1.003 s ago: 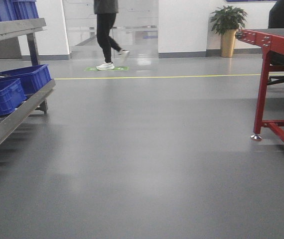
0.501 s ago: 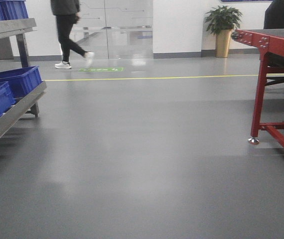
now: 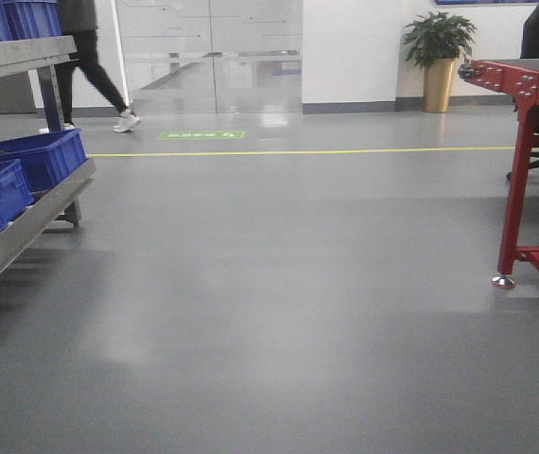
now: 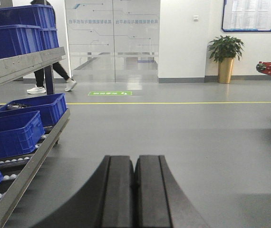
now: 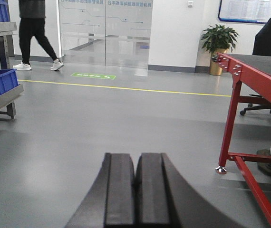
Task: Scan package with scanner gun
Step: 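Drive the base forward along the aisle toward the red table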
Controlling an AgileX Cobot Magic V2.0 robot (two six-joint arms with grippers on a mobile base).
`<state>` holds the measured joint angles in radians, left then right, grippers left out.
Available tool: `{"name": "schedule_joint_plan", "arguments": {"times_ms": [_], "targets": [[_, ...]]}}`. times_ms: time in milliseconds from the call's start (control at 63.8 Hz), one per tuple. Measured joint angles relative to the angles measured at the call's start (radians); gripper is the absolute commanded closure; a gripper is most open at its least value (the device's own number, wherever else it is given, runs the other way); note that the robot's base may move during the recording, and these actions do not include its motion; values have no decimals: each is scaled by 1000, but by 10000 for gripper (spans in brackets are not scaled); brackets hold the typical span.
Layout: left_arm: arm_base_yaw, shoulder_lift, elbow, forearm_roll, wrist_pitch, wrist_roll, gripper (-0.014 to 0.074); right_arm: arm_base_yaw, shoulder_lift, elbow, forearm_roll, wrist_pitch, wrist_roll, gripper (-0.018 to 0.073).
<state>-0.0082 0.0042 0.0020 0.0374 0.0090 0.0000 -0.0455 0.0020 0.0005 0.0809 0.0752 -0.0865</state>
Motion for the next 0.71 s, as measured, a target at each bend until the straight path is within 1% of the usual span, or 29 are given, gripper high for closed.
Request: {"name": "schedule_joint_plan", "arguments": {"times_ms": [705], "targets": [[0, 0, 0, 0, 0, 0, 707, 0, 0, 0, 0, 0, 0, 727]]}}
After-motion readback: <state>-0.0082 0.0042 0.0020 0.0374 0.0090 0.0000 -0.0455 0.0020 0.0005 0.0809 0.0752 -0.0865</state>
